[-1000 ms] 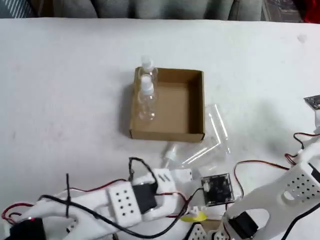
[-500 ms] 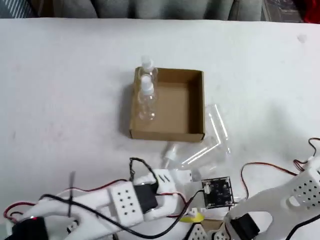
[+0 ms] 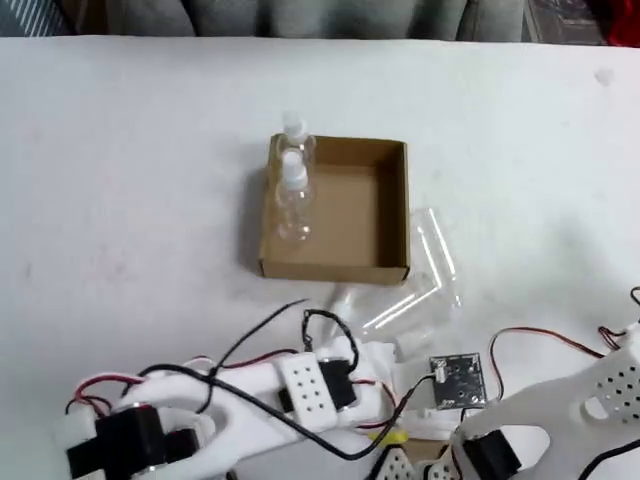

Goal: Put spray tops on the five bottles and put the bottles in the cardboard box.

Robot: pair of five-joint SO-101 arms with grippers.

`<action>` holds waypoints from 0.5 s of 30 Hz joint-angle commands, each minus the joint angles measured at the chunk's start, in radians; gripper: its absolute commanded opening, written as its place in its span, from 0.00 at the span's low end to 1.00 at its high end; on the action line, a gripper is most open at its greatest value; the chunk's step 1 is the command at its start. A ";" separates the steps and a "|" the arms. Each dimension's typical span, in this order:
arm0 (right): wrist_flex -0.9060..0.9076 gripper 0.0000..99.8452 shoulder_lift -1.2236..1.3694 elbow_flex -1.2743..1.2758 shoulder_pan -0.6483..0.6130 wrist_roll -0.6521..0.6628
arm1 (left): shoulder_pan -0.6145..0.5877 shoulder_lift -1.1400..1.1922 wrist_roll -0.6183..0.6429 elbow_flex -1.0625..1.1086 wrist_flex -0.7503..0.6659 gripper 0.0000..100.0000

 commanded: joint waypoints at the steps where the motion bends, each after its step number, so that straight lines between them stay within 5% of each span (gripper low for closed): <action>1: -0.007 0.13 0.021 -0.097 0.004 0.000 | 0.008 0.047 -0.008 -0.071 -0.061 0.28; 7: 0.031 0.13 0.084 -0.190 0.002 0.000 | 0.015 0.097 -0.008 -0.126 -0.037 0.24; 12: 0.093 0.13 0.130 -0.285 0.002 0.000 | 0.033 0.097 -0.020 -0.126 -0.041 0.02; 15: 0.140 0.13 0.153 -0.347 0.005 0.000 | 0.033 0.094 -0.017 -0.117 -0.034 0.04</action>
